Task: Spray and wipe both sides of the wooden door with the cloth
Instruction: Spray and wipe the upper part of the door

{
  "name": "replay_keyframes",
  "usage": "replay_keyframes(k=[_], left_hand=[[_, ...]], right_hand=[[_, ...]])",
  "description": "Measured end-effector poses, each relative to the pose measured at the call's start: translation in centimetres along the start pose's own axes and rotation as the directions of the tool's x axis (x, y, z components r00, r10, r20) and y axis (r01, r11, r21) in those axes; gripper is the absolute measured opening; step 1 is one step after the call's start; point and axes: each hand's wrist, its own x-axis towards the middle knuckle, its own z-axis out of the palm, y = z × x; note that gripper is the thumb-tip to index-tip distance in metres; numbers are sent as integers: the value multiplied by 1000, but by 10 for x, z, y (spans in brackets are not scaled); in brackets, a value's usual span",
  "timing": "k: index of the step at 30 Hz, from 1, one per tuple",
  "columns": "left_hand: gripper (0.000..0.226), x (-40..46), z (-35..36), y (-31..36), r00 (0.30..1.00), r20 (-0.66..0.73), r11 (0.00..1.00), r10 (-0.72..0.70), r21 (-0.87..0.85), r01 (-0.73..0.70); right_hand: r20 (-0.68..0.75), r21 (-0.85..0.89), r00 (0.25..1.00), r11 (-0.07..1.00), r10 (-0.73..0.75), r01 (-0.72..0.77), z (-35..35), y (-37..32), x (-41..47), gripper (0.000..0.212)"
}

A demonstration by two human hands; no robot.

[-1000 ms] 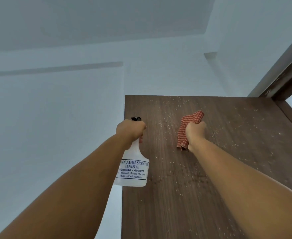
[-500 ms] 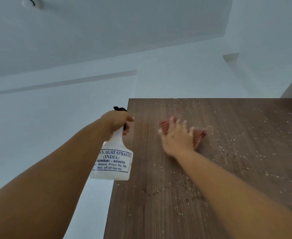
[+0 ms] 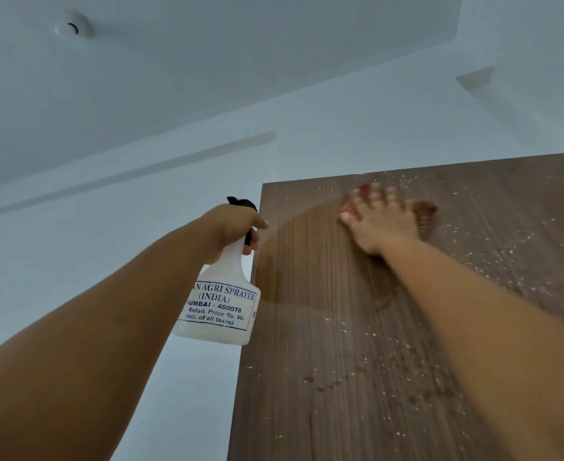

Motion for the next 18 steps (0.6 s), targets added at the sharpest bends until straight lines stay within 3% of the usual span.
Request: replay_keyframes(k=[3,6,10,14,18], left_hand=[[12,6,-6,7,998,46,999,36,-15,-35],[10,13,-9,13,996,76,998,42,-54,-38],[27,24,-12,13,997,56,996,43,-79,-39],[26,30,-19,13,995,76,989,57,-141,-46],[20,37,-26,14,994,60,986,95,-143,-86]], right_hand=[[5,63,970,968,241,-241,-2,13,6,61],[-8,91,969,966,245,-244,2,-2,-2,65],[-55,61,970,971,235,-232,6,-18,-3,66],[-90,6,988,992,123,-123,12,-64,-13,64],[-170,-124,973,983,-154,133,21,-121,-28,52]])
